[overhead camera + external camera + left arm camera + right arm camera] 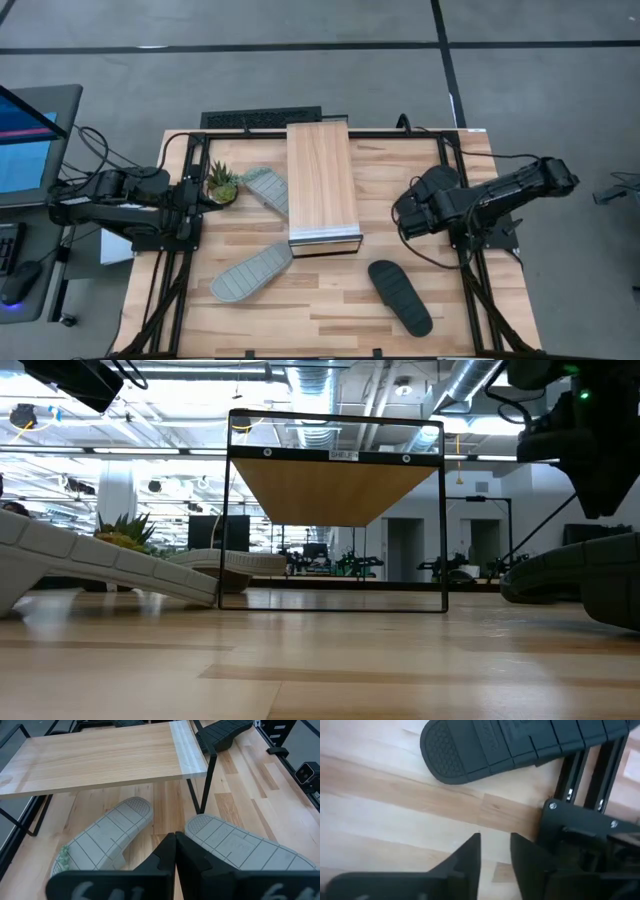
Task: Pick and place slides into the shelf
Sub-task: Put the top black slide on the shelf
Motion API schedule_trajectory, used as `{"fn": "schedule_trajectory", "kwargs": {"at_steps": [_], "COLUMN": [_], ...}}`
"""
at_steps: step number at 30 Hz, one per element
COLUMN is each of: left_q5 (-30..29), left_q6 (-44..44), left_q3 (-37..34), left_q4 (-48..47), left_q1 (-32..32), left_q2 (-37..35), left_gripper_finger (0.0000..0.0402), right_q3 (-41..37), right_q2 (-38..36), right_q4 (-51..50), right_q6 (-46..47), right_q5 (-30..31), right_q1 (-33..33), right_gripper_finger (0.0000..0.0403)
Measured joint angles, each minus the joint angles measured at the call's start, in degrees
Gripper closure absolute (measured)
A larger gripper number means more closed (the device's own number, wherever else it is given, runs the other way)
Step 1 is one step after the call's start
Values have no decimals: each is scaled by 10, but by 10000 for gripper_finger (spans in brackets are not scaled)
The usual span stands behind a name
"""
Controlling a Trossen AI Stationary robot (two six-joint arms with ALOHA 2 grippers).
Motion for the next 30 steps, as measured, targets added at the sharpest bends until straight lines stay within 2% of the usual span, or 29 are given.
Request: {"fn": "schedule_trajectory", "kwargs": {"at_steps": [6,12,16,22,26,30], "left_q5": [0,0,0,0,0,0], "left_q6": [0,0,0,0,0,0], "left_q3": [0,0,0,0,0,0], "left_q4": [0,0,0,0,0,0], "left_q1": [0,0,0,0,0,0], "left_q2": [0,0,0,0,0,0], "left_gripper_finger": [401,401,401,401,401,401], "right_q3": [0,-5,-73,-202,-222,-223], "right_q2": [-22,-62,-111,-180,-197,-205], "right_q4": [25,37,96,278,279,262], "right_q6": [86,168,223,269,288,289], "right_q5": [29,101,123,141,154,140], "right_q1": [20,53,76,95,94,95], "right_gripper_finger": [250,239,241,241,237,232]}}
